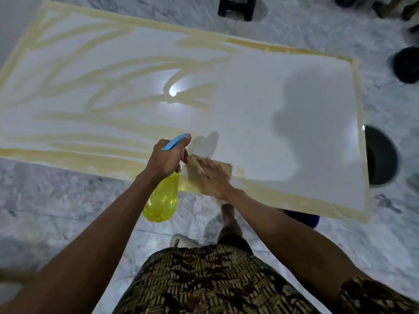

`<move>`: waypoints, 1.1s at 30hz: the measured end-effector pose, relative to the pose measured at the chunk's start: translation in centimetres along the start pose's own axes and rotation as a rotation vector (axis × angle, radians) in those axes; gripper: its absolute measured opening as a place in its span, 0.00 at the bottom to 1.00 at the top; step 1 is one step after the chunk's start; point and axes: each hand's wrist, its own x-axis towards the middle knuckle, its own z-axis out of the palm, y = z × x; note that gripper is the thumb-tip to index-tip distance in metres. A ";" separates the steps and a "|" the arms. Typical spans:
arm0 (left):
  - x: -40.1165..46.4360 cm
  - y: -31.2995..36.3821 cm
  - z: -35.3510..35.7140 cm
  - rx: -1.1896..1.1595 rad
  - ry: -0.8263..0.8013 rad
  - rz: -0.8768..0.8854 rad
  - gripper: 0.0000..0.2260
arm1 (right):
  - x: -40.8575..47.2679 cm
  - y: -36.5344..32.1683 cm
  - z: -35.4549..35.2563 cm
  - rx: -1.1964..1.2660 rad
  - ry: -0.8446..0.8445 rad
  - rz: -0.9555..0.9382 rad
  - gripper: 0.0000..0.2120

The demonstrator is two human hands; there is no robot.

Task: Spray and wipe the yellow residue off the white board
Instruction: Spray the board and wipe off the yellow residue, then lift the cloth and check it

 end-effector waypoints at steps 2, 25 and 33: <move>-0.7 0.2 0.0 0.021 -0.012 0.022 0.31 | -1.4 -1.3 -2.9 0.517 0.023 0.128 0.27; -4.4 -0.3 -3.5 0.034 0.003 0.077 0.31 | 2.2 -5.6 1.3 0.033 0.063 0.175 0.30; -5.9 -0.4 -8.5 0.027 0.068 0.122 0.30 | -1.9 -13.4 -5.2 1.251 -0.044 0.056 0.32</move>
